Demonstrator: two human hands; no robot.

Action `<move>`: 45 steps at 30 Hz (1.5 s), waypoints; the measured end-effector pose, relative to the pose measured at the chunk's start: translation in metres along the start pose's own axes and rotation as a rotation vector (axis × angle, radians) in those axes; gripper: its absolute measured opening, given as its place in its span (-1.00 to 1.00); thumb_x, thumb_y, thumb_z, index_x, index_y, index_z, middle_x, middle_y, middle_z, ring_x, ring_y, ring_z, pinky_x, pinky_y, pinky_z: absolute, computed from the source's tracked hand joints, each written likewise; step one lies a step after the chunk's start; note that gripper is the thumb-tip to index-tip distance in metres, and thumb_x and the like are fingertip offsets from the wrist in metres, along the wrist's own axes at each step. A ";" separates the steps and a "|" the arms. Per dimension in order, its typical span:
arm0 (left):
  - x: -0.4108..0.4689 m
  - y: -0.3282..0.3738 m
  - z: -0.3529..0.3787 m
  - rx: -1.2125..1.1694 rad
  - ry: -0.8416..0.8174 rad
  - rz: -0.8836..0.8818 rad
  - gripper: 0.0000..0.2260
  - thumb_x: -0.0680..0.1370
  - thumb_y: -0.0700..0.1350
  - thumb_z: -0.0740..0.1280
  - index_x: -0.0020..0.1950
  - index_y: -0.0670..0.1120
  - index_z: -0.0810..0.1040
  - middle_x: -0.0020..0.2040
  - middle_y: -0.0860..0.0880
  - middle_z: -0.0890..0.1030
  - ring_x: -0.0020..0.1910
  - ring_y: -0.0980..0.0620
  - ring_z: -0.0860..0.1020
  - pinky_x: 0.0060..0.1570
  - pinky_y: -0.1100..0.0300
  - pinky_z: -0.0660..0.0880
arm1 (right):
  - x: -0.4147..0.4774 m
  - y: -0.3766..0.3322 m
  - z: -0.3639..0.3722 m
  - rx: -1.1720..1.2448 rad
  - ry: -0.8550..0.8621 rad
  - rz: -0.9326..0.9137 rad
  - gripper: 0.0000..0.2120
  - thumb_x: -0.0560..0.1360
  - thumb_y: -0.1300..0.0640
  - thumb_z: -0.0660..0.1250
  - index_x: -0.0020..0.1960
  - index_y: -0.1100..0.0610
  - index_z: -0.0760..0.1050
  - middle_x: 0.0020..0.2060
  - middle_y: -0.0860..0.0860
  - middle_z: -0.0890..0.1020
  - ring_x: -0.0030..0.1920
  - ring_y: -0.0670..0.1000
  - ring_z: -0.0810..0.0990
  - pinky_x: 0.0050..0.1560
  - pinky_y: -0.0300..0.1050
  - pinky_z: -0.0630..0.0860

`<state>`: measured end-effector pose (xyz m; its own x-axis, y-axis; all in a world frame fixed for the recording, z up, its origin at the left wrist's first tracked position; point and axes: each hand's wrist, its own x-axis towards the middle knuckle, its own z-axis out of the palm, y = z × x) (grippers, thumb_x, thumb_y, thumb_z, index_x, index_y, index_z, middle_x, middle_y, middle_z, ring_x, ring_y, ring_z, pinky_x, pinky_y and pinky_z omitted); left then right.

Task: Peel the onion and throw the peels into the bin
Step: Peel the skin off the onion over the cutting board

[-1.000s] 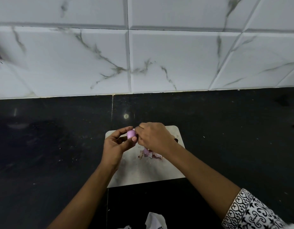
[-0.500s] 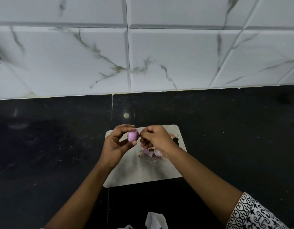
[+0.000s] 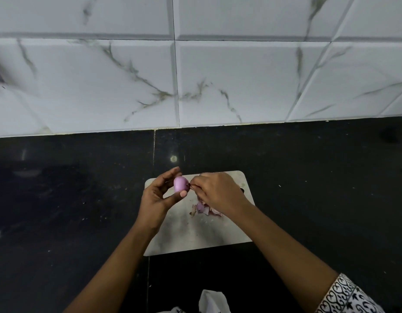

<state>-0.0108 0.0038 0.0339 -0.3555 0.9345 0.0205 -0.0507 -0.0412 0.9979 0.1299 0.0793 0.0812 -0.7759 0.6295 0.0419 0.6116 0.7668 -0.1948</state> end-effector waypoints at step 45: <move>0.013 -0.003 -0.007 -0.264 -0.143 -0.066 -0.35 0.17 0.10 0.60 0.19 -0.08 0.56 0.11 -0.08 0.65 0.14 -0.05 0.60 0.08 0.17 0.55 | -0.014 -0.006 0.004 0.419 0.208 0.213 -0.77 0.51 0.05 0.31 0.13 0.09 0.56 -0.04 0.02 0.67 -0.07 -0.05 0.61 -0.05 -0.31 0.43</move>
<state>-0.0220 0.0139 0.0304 -0.2093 0.9777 -0.0168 -0.3165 -0.0515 0.9472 0.1367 0.0651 0.0775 -0.5675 0.8106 0.1445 0.6052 0.5296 -0.5943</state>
